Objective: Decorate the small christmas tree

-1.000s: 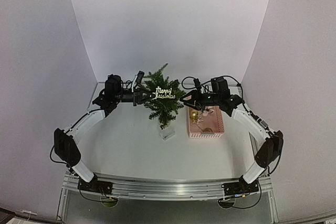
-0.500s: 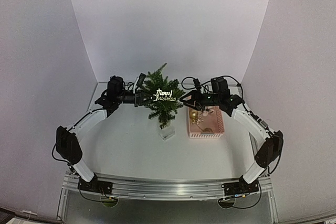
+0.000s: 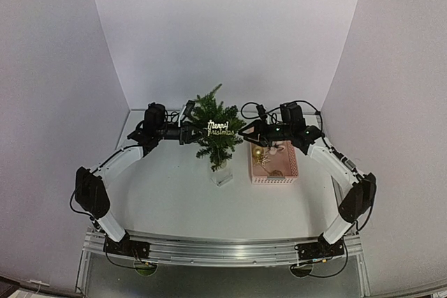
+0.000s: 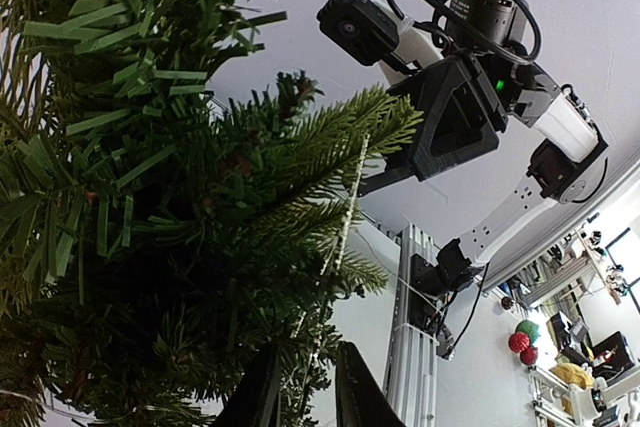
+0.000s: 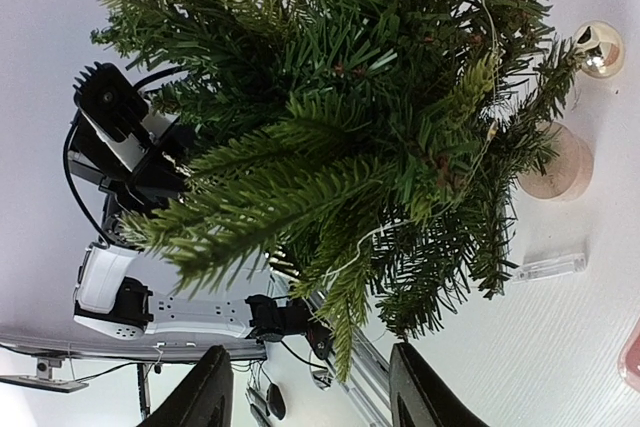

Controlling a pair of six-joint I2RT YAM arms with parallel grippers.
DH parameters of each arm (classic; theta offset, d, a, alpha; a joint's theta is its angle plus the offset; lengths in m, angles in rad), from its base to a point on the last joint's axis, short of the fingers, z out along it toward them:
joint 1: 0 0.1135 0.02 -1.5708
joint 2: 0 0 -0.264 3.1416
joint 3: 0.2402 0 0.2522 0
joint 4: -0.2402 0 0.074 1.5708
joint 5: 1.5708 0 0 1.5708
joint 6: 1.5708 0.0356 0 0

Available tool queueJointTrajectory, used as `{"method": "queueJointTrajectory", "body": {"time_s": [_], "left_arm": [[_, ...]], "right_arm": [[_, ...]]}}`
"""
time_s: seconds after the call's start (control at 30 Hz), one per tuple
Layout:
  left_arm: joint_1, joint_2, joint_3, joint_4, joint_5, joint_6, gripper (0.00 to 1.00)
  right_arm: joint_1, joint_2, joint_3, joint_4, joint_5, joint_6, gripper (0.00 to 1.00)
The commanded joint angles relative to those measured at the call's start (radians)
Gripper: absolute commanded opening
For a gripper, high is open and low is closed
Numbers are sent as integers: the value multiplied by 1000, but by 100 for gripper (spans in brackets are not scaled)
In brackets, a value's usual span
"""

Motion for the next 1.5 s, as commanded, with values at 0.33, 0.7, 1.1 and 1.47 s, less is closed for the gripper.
{"method": "queueJointTrajectory", "body": {"time_s": [0.33, 0.7, 1.1, 1.47], "left_arm": [[31, -28, 45, -63, -16, 84, 47], [33, -85, 8, -78, 25, 97, 65], [66, -156, -21, -117, -10, 130, 80], [99, -265, -97, -61, -44, 124, 96]], "right_arm": [[1, -3, 23, 14, -20, -12, 52], [1, 2, 29, 17, -30, -19, 52], [0, -19, 25, 14, 32, -42, 53], [-102, -81, -42, -98, 308, -32, 63]]}}
